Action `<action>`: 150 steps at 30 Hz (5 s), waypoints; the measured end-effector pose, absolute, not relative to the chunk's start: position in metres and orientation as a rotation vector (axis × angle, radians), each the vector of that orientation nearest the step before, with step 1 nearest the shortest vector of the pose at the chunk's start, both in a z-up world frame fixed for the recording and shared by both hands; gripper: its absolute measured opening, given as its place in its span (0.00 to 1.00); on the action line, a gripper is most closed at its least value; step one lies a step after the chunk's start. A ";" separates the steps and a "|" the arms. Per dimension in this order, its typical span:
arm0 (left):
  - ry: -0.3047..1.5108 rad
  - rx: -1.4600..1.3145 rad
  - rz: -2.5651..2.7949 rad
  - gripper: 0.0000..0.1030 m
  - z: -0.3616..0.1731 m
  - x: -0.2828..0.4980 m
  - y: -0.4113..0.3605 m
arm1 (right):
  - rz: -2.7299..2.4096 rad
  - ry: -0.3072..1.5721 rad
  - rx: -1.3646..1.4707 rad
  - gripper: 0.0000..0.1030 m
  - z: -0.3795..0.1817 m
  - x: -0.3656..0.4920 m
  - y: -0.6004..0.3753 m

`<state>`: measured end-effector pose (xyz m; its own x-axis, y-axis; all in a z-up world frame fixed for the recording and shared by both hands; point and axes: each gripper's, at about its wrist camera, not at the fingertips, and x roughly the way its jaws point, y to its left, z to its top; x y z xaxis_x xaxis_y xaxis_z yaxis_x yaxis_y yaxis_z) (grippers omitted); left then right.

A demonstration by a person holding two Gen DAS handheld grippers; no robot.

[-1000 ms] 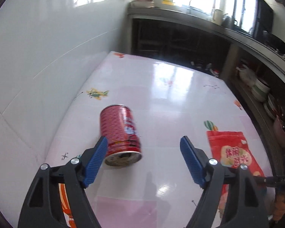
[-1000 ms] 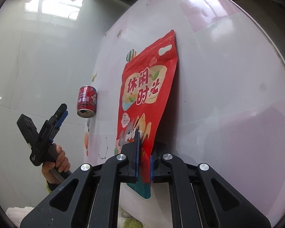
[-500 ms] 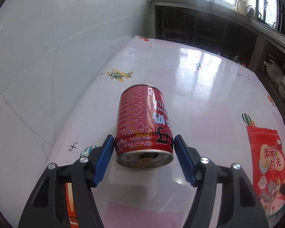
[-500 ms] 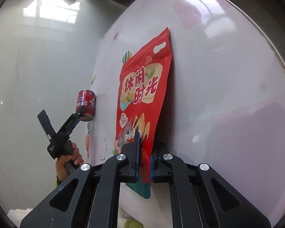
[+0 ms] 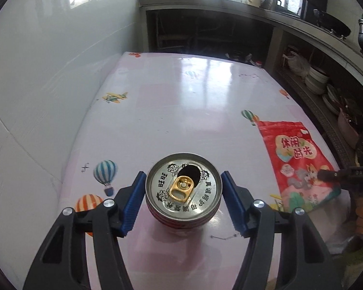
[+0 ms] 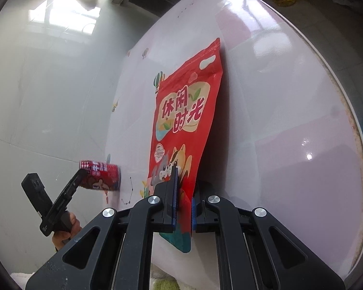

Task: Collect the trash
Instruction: 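Grasp the red can with the left tool while right holds the bag, then carry red can and snack bag over the wastebasket and open both tools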

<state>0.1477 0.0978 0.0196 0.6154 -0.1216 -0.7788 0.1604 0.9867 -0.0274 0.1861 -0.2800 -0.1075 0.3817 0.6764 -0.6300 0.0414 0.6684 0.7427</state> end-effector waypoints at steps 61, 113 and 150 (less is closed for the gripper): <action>0.787 -0.012 -0.351 0.63 0.000 0.100 0.028 | 0.512 1.014 1.043 0.01 -0.104 0.117 -0.327; 0.722 0.016 -0.395 0.63 0.028 0.100 0.022 | 0.468 0.819 1.035 0.00 -0.061 0.081 -0.376; 0.910 0.204 -0.949 0.63 0.022 0.160 -0.302 | -0.532 0.926 1.039 0.00 -0.237 -0.014 -0.586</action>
